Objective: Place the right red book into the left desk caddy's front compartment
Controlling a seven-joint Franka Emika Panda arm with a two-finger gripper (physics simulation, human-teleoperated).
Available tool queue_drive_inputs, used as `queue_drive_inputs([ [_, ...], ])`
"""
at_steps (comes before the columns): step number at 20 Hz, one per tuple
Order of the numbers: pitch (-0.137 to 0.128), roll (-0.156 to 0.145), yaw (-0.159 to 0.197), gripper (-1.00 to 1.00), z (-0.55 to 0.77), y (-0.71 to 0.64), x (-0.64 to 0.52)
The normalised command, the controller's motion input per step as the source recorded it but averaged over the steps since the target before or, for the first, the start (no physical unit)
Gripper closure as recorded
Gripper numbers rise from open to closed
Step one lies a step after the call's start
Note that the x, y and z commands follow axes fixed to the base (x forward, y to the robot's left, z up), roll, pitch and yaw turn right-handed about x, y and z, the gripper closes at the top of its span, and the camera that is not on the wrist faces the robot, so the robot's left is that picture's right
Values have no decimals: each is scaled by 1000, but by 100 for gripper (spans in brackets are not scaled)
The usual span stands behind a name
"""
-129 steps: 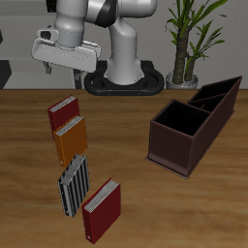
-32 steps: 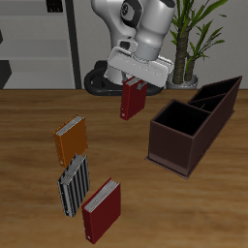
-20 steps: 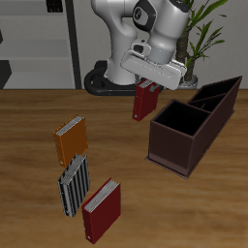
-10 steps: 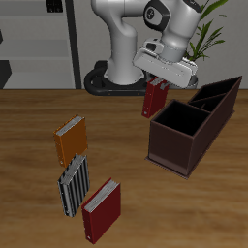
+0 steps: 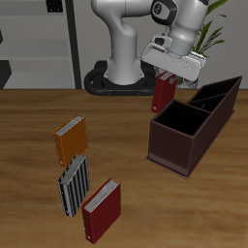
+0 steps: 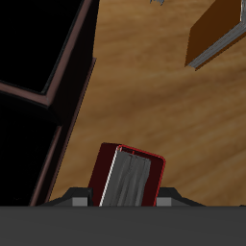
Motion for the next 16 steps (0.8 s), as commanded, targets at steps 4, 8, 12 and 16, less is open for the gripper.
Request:
queue_drive_inputs([
  [4,-37,19,-5,100,198,204,18],
  [8,-21,26,8,100,135,177,48],
  [12,-11,16,-9,100,138,136,84],
  [16,-4,26,-13,100,83,108,28],
])
